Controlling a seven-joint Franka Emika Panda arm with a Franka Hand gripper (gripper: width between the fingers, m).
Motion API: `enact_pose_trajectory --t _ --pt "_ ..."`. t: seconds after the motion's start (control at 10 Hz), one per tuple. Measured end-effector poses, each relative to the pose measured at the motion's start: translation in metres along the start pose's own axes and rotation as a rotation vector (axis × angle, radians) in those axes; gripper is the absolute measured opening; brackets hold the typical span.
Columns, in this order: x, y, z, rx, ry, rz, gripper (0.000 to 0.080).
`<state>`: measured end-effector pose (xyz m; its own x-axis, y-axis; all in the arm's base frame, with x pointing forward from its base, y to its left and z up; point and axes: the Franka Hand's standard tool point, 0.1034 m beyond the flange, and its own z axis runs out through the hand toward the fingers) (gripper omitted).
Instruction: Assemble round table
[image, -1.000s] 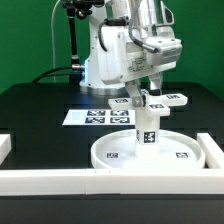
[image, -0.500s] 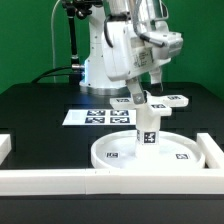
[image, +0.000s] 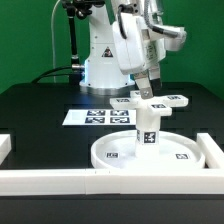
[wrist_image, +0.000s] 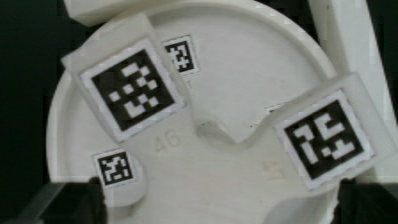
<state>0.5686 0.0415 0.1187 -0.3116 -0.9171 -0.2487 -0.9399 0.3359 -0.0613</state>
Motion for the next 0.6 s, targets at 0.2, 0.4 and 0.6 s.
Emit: enact_pose_trajectory --t 0.2,0.4,0.6 --pt "-0.0003 0.0002 0.0002 0.000 0.000 0.000 0.0649" --pt "-0.0004 0.0003 0.0002 0.000 0.000 0.000 0.0649" --pt "-0.0004 0.0003 0.0003 -0.001 0.000 0.000 0.0649"
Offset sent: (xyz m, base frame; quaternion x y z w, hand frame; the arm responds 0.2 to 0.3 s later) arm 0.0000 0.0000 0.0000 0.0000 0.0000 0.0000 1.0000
